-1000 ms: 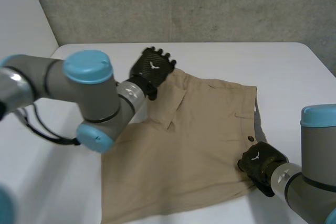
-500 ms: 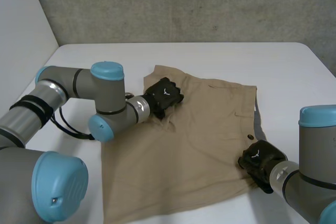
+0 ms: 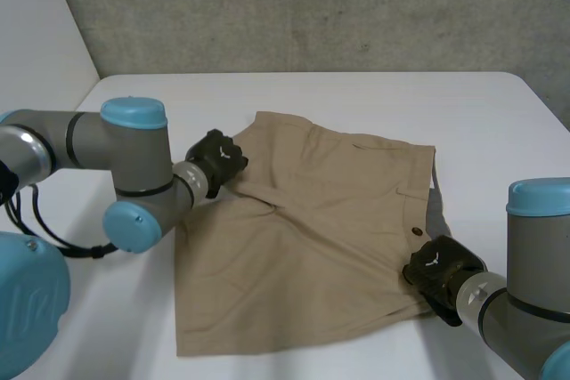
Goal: Fold the shorts.
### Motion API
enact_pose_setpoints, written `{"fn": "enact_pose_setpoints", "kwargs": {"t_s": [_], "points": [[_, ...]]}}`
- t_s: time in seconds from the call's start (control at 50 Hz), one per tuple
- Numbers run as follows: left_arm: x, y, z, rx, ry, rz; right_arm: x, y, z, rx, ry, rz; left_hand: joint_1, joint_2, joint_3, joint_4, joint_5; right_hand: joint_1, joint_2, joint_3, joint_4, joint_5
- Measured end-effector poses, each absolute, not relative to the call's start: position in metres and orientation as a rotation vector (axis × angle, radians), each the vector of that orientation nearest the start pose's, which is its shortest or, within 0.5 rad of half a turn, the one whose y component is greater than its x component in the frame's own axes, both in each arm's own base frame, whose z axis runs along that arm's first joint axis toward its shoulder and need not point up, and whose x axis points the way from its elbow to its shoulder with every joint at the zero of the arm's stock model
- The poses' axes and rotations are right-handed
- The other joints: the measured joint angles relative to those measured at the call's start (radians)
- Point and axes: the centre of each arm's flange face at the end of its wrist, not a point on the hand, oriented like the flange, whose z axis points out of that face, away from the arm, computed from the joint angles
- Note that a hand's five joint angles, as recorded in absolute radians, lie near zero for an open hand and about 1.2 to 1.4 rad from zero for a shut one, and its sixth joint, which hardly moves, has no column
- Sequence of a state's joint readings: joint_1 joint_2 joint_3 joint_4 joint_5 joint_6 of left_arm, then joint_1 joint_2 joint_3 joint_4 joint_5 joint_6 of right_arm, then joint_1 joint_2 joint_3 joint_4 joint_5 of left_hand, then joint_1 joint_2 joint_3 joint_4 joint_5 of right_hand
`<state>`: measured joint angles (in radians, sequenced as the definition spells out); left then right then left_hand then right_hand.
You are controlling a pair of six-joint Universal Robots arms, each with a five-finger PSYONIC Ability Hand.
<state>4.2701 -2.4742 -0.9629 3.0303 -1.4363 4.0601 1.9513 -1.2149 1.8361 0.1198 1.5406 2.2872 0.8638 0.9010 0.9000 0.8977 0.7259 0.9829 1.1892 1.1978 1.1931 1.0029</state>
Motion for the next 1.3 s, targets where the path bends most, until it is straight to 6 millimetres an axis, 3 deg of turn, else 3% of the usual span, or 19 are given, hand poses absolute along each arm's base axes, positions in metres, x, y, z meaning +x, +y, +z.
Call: {"fn": "enact_pose_setpoints", "kwargs": {"t_s": [0.1,0.24,0.34,0.54,0.6,0.78,0.8,0.82,0.84,0.88,0.9,0.94,0.96,1.14,1.22,1.3], "points": [[-0.317,-0.331,0.132,1.635,1.912,-1.64,0.224,-0.199,0.131,-1.774,2.46,-1.311,-0.223,-0.25,-0.25,-0.253,-0.257,0.0,0.0,0.0,0.0,0.0],[-0.317,-0.341,0.16,1.469,1.924,-1.833,0.225,-0.199,0.131,-1.772,2.458,-1.312,-0.247,-0.295,-0.288,-0.291,-0.303,0.0,0.0,0.0,0.0,0.0],[-0.315,-0.349,0.166,1.402,1.939,-1.905,0.225,-0.199,0.131,-1.77,2.458,-1.316,-0.247,-0.296,-0.288,-0.291,-0.303,0.0,0.0,0.0,0.0,0.0],[-0.309,-0.368,0.153,1.381,1.945,-1.91,0.226,-0.199,0.131,-1.771,2.453,-1.324,-0.347,-0.384,-0.375,-0.38,-0.391,0.0,0.0,0.0,0.0,0.0],[-0.31,-0.37,0.148,1.413,1.941,-1.925,0.226,-0.199,0.13,-1.771,2.453,-1.323,-0.439,-0.474,-0.467,-0.481,-0.488,0.0,0.0,0.0,0.0,0.0],[-0.315,-0.374,0.133,1.552,1.943,-1.97,0.226,-0.2,0.128,-1.772,2.454,-1.324,-0.439,-0.507,-0.502,-0.511,-0.519,0.004,0.0,0.0,0.0,0.0],[-0.314,-0.379,0.127,1.561,1.958,-1.959,0.226,-0.201,0.128,-1.771,2.454,-1.323,-0.261,-0.327,-0.324,-0.323,-0.326,0.004,0.0,0.0,0.0,0.0],[-0.314,-0.379,0.126,1.561,1.961,-1.956,0.226,-0.201,0.128,-1.771,2.454,-1.324,-0.261,-0.327,-0.324,-0.323,-0.326,0.004,0.0,0.0,0.0,0.0],[-0.312,-0.382,0.123,1.552,1.972,-1.94,0.226,-0.201,0.128,-1.771,2.455,-1.323,-0.013,-0.085,-0.087,-0.093,-0.101,0.004,0.0,0.0,0.0,0.0],[-0.309,-0.385,0.12,1.531,1.989,-1.91,0.226,-0.201,0.127,-1.77,2.456,-1.323,-0.013,-0.085,-0.087,-0.093,-0.101,0.004,0.0,0.0,0.0,0.0],[-0.306,-0.387,0.118,1.512,1.999,-1.882,0.226,-0.201,0.127,-1.77,2.457,-1.324,0.218,0.165,0.161,0.158,0.147,0.004,0.0,0.0,0.0,0.0],[-0.303,-0.387,0.116,1.494,2.005,-1.847,0.226,-0.202,0.128,-1.769,2.457,-1.324,0.218,0.165,0.161,0.158,0.147,0.004,0.0,0.0,0.0,0.0],[-0.296,-0.384,0.11,1.472,2.014,-1.754,0.226,-0.202,0.128,-1.766,2.46,-1.326,0.257,0.277,0.271,0.278,0.234,0.004,0.0,0.0,0.0,0.0],[-0.281,-0.349,0.112,1.498,2.01,-1.576,0.225,-0.203,0.129,-1.762,2.465,-1.33,0.252,0.176,0.179,0.181,0.223,0.004,0.0,0.0,0.0,0.0],[-0.279,-0.336,0.116,1.513,2.014,-1.561,0.225,-0.202,0.129,-1.762,2.464,-1.329,-0.045,-0.063,-0.059,-0.055,-0.052,0.004,0.0,0.0,0.0,0.0],[-0.278,-0.332,0.119,1.511,2.011,-1.567,0.225,-0.202,0.129,-1.764,2.462,-1.328,-0.078,-0.103,-0.098,-0.101,-0.099,0.004,0.0,0.0,0.0,0.0]]}}
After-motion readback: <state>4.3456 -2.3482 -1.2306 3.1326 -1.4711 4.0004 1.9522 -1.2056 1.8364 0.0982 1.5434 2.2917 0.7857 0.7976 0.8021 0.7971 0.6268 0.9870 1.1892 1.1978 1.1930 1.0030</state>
